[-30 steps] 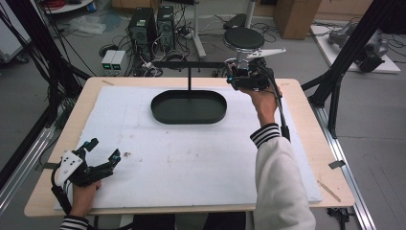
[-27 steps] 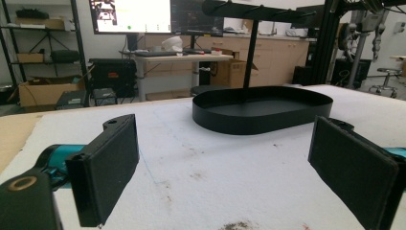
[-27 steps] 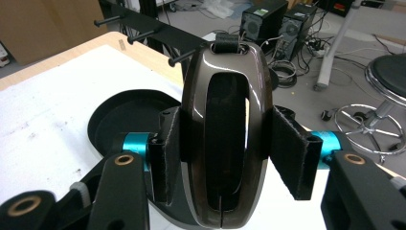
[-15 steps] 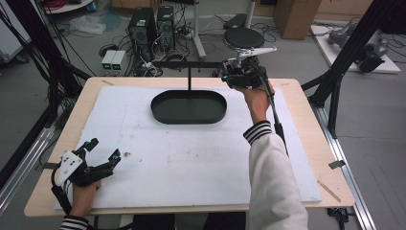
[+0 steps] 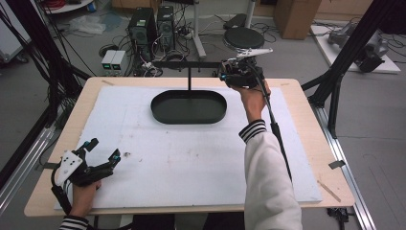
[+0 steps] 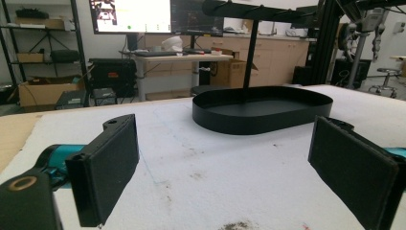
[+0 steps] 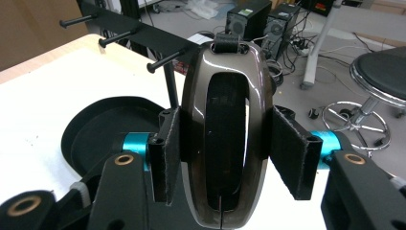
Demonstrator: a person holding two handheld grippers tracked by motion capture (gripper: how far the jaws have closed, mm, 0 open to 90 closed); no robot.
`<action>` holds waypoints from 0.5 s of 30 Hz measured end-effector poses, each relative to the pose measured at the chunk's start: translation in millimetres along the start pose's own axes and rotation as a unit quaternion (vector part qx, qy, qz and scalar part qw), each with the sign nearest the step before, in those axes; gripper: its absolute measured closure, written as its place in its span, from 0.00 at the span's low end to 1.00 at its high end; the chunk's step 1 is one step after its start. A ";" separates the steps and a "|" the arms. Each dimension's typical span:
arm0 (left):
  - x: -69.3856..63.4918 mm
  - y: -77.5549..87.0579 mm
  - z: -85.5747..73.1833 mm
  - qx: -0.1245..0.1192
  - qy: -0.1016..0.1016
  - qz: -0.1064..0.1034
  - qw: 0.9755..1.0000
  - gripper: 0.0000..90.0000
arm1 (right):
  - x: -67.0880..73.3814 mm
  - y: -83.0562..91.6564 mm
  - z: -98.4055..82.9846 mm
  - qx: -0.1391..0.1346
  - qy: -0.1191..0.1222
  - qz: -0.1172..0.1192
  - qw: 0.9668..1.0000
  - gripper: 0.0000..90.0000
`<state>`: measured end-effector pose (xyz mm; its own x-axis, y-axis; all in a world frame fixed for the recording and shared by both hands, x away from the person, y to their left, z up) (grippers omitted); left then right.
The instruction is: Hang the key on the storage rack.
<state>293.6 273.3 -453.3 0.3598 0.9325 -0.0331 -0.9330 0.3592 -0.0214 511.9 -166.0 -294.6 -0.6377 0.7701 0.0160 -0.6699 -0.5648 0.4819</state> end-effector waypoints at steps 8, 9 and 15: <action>0.3 -0.1 0.0 0.001 0.000 0.000 1.000 0.12 | -1.6 -5.7 2.0 -0.007 -0.002 -0.001 1.000 0.53; 0.5 0.1 -0.1 0.002 -0.001 0.000 1.000 0.12 | -1.2 -6.5 2.5 -0.007 -0.004 0.000 1.000 0.53; 0.5 0.0 -0.1 0.002 -0.001 0.000 1.000 0.12 | -1.8 -11.6 4.1 -0.010 -0.003 -0.004 1.000 0.53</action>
<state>293.8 273.8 -453.3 0.3600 0.9324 -0.0314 -0.9329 0.3597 -0.0169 522.3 -159.6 -296.6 -0.6302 0.7762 0.0178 -0.6820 -0.5644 0.4650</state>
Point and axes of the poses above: each handheld gripper's, and its own axes: y roughly backward along the jaws, z roughly out of its top, x roughly to its left, the point moved 4 cm from there along -y, roughly forward along the jaws, and after that the axes turned 4 degrees about z, right-handed, at the moved point
